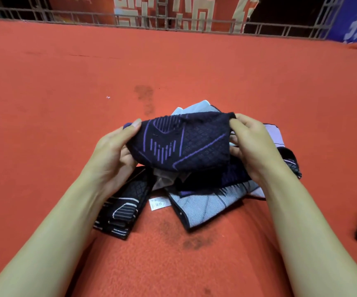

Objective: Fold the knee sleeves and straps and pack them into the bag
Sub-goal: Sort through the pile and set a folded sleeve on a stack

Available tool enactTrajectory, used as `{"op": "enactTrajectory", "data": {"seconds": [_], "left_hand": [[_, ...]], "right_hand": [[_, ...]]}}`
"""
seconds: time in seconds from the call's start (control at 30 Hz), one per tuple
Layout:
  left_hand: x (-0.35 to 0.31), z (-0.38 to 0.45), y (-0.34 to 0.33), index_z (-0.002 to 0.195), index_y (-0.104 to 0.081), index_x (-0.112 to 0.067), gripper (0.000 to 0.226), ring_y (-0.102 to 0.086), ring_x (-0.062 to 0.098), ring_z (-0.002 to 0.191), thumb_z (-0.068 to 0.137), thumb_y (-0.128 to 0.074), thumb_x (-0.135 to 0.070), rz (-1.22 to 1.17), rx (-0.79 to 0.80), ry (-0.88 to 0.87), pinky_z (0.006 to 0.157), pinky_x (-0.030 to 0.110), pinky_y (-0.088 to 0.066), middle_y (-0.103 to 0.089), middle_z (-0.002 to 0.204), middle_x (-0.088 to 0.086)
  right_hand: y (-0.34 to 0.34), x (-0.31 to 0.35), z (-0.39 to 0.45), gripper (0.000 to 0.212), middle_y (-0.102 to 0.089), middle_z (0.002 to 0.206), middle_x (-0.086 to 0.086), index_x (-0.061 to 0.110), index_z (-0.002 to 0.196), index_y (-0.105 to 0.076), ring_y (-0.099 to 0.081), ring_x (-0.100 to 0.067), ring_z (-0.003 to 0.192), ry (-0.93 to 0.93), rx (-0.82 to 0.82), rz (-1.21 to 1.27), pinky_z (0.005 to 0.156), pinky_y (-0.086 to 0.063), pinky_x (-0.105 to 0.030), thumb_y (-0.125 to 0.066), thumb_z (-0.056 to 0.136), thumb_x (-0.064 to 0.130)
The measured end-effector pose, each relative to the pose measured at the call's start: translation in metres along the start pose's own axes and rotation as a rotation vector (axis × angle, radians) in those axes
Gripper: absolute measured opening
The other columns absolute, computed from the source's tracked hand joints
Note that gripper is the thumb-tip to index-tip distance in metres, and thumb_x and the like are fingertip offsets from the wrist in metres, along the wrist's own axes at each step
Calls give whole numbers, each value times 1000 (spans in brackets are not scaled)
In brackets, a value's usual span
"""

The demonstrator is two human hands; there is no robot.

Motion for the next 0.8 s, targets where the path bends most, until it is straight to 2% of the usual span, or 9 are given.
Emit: {"op": "enactTrajectory", "data": {"seconds": [0.03, 0.1, 0.23, 0.3, 0.37, 0.47, 0.57, 0.67, 0.8], "left_hand": [[-1, 1, 3, 96, -71, -10, 18, -66, 2, 61, 101, -56, -20, 23, -16, -15, 57, 12, -51, -72, 68, -3], [0, 4, 11, 103, -66, -14, 17, -68, 10, 81, 91, -65, -26, 62, -33, -48, 68, 19, -55, -74, 89, -1], [1, 5, 19, 97, -71, -21, 14, -66, 13, 92, 96, -63, -33, 84, -88, -35, 83, 28, -51, -70, 98, 1], [3, 5, 18, 89, -76, -20, 23, -66, 16, 93, 100, -61, -34, 66, -114, 0, 85, 28, -51, -68, 96, 3], [3, 3, 15, 88, -78, -16, 30, -66, 15, 83, 103, -58, -32, 109, -110, 24, 73, 21, -52, -71, 88, 4], [-1, 2, 8, 108, -76, -14, 20, -69, 20, 91, 104, -59, -24, 360, -7, -56, 87, 37, -53, -77, 103, 8], [-6, 1, 12, 119, -73, -21, 19, -71, 22, 100, 106, -60, -26, 521, -2, -137, 96, 46, -52, -78, 114, 9], [-7, 0, 15, 110, -75, -21, 28, -68, 10, 93, 109, -52, -37, 655, -59, -168, 92, 38, -52, -79, 106, 0], [-9, 1, 23, 76, -61, -9, 55, -49, 2, 62, 111, -39, -46, 847, -189, -170, 66, 24, -42, -62, 73, -6]], "right_hand": [[3, -3, 2, 20, -58, 86, -2, 22, 88, -65, -55, -12, 76, 14, -33, -52, 61, -50, -25, -53, 103, 20], [10, -3, 3, 6, -63, 88, 5, 26, 99, -62, -57, -11, 74, 78, -129, -226, 67, -49, -30, -60, 100, 32], [24, 22, -2, 9, -64, 74, 9, 23, 104, -55, -61, -17, 82, 228, -267, -570, 76, -43, -34, -50, 104, 30], [21, 21, 2, 18, -72, 72, 4, 26, 106, -57, -68, -19, 80, 174, -178, -517, 81, -50, -37, -39, 106, 27], [10, 10, 3, 18, -77, 74, 7, 29, 111, -55, -72, -16, 75, 72, -56, -455, 89, -56, -42, -39, 107, 36], [9, 4, 4, 32, -77, 83, 13, 31, 125, -53, -72, -15, 93, 65, -33, -642, 98, -52, -43, -56, 100, 51], [13, -1, 3, 52, -68, 105, 12, 29, 137, -49, -66, -17, 107, -1, -43, -725, 94, -51, -37, -66, 94, 52], [6, -6, 1, 42, -67, 107, 13, 29, 126, -63, -64, -11, 103, -16, 41, -821, 84, -48, -27, -70, 92, 52], [4, 2, 2, 16, -69, 72, 14, 27, 98, -65, -64, -9, 79, 105, -10, -770, 73, -42, -25, -73, 94, 40]]}}
Point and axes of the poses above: each hand's wrist, its own z-axis towards the middle knuckle, its own y-axis out of the back of the hand, x = y × z, the point moved 9 cm from there along z, towards the middle knuckle
